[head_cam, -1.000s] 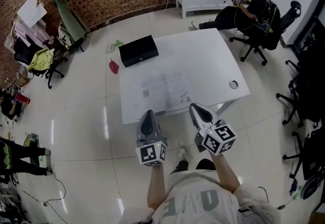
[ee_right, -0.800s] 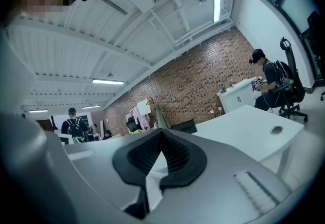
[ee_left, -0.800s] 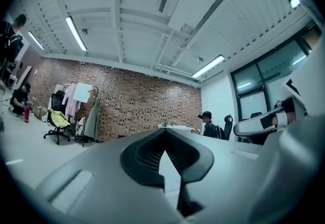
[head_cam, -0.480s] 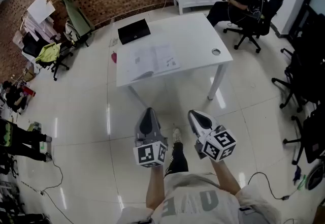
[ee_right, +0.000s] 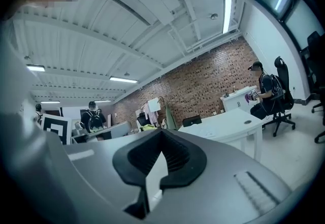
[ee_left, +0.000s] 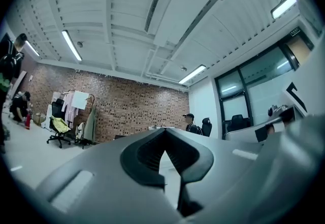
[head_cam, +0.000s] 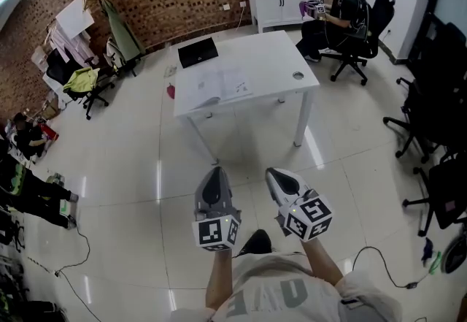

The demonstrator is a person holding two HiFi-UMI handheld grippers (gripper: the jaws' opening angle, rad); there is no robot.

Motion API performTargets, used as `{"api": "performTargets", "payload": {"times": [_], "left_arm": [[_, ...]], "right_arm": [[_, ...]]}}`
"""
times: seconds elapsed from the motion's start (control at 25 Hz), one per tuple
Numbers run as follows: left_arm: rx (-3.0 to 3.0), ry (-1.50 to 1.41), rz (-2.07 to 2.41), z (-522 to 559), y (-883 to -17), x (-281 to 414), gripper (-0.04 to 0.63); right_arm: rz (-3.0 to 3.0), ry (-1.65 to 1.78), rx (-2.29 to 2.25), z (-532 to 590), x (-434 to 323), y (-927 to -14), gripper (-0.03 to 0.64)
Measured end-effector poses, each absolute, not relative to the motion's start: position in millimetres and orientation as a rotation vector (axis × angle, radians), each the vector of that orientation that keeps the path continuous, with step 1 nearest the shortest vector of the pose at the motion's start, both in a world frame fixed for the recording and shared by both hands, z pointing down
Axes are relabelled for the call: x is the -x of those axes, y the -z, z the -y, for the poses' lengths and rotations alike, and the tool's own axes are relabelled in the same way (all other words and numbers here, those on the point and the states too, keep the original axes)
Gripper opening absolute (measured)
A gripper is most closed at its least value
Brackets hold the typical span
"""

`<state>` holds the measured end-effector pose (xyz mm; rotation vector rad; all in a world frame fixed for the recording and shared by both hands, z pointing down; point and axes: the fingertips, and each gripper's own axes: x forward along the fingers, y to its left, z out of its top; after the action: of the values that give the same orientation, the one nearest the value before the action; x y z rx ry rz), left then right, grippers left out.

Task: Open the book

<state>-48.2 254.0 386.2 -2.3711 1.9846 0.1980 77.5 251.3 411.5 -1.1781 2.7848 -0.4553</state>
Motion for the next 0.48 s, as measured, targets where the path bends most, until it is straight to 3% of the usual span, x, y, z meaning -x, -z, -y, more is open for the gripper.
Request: {"api": "performTargets", "payload": {"times": [0.48], "left_arm": [[2.362,-0.176,-1.980,-297.9,-389.2,55.0,0.018]], "right_arm": [[-2.814,0.407,1.177,-286.1,-57.0,-407.0,0.003]]}}
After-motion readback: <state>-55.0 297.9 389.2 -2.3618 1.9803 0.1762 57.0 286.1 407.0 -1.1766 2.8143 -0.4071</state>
